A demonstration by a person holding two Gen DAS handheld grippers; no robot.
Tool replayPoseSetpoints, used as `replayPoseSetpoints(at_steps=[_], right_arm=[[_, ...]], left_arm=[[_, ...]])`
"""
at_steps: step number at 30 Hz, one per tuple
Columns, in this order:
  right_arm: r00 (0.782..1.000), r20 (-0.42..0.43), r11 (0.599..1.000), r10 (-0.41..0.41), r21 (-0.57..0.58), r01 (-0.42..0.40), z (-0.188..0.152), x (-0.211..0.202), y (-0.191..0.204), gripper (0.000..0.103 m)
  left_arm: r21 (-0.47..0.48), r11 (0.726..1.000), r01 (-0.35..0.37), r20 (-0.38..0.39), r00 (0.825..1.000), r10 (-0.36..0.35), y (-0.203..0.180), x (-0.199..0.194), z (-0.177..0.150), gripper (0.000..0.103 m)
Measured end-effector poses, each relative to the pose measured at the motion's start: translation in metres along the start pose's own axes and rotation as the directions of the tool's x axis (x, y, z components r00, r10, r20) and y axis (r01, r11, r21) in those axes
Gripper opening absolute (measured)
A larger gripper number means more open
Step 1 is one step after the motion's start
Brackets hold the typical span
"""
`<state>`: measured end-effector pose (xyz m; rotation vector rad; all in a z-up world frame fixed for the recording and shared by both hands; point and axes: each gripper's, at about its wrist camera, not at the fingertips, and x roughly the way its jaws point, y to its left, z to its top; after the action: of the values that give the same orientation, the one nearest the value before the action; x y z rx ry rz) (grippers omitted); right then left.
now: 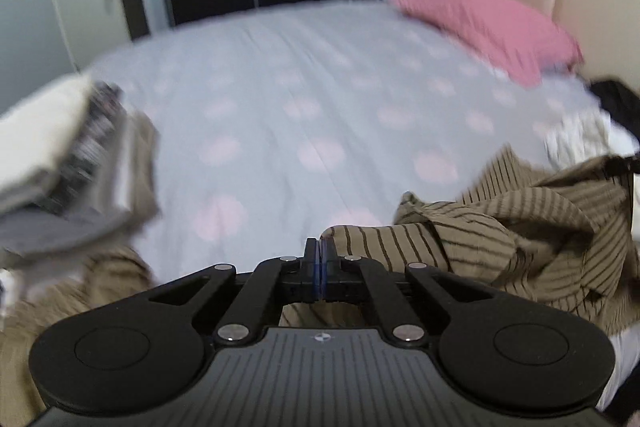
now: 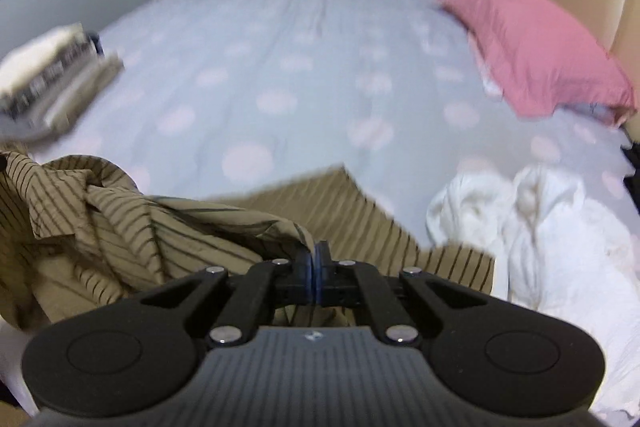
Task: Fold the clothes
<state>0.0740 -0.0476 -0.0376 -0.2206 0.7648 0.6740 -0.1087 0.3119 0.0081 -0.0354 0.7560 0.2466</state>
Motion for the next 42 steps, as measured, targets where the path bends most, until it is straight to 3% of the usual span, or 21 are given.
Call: replayPoseSetpoints(at_steps=[3, 5, 10, 13, 17, 21, 23, 24, 26, 27, 31, 34, 39, 42], right_arm=[[0.997, 0.062, 0.998, 0.054, 0.03, -0.056, 0.011, -0.016, 0.003, 0.002], [0.994, 0.043, 0.994, 0.098, 0.036, -0.1, 0.013, -0.014, 0.006, 0.002], [0.969, -0.161, 0.982, 0.19, 0.041, -0.185, -0.008, 0.02, 0.018, 0.002], [0.944, -0.268, 0.982, 0.19, 0.034, -0.188, -0.026, 0.039, 0.026, 0.002], [0.927, -0.334, 0.984, 0.169, 0.009, -0.176, -0.041, 0.055, 0.032, 0.004], [0.952, -0.28, 0.988, 0.124, -0.055, -0.145, -0.041, 0.042, 0.041, 0.016], [0.967, -0.227, 0.986, 0.12, -0.088, -0.143, -0.04, 0.027, 0.045, 0.025], [0.972, -0.198, 0.984, 0.125, -0.1, -0.147, -0.038, 0.019, 0.048, 0.03], [0.976, -0.151, 0.978, 0.154, -0.117, -0.173, -0.035, 0.008, 0.057, 0.03], [0.975, -0.139, 0.973, 0.176, -0.124, -0.194, -0.034, 0.006, 0.063, 0.031], [0.952, -0.148, 0.936, 0.269, -0.192, -0.295, -0.037, 0.006, 0.092, 0.036], [0.933, -0.192, 0.9, 0.304, -0.262, -0.347, -0.047, 0.009, 0.116, 0.05], [0.918, -0.285, 0.854, 0.274, -0.367, -0.369, -0.072, 0.025, 0.139, 0.055], [0.914, -0.329, 0.831, 0.237, -0.418, -0.366, -0.086, 0.034, 0.142, 0.056]], left_arm=[[-0.02, 0.999, -0.03, 0.043, 0.999, 0.031, 0.018, -0.026, 0.008, 0.0], [-0.026, 0.999, -0.047, 0.039, 0.998, 0.048, 0.029, -0.038, 0.008, 0.0], [0.05, 0.996, -0.073, -0.136, 0.988, 0.079, 0.036, -0.024, -0.029, 0.0], [0.073, 0.996, -0.059, -0.253, 0.965, 0.075, 0.032, -0.002, -0.056, 0.0], [0.141, 0.989, -0.042, -0.318, 0.944, 0.085, 0.02, 0.013, -0.074, 0.0], [0.193, 0.981, -0.02, -0.316, 0.945, 0.082, 0.014, 0.006, -0.078, 0.005], [0.178, 0.984, -0.011, -0.275, 0.96, 0.061, 0.012, -0.004, -0.074, 0.026], [0.171, 0.985, -0.007, -0.254, 0.966, 0.051, 0.012, -0.008, -0.072, 0.03], [0.149, 0.988, 0.027, -0.213, 0.977, 0.006, 0.009, -0.016, -0.065, 0.046], [0.136, 0.989, 0.052, -0.191, 0.981, -0.025, 0.007, -0.02, -0.062, 0.048], [0.118, 0.986, 0.119, -0.167, 0.981, -0.099, -0.009, -0.015, -0.049, 0.049], [0.116, 0.982, 0.151, -0.17, 0.977, -0.131, -0.024, -0.002, -0.041, 0.049], [0.048, 0.987, 0.151, -0.229, 0.964, -0.136, -0.029, 0.041, -0.035, 0.049], [-0.012, 0.989, 0.146, -0.26, 0.955, -0.144, -0.022, 0.059, -0.036, 0.037]])
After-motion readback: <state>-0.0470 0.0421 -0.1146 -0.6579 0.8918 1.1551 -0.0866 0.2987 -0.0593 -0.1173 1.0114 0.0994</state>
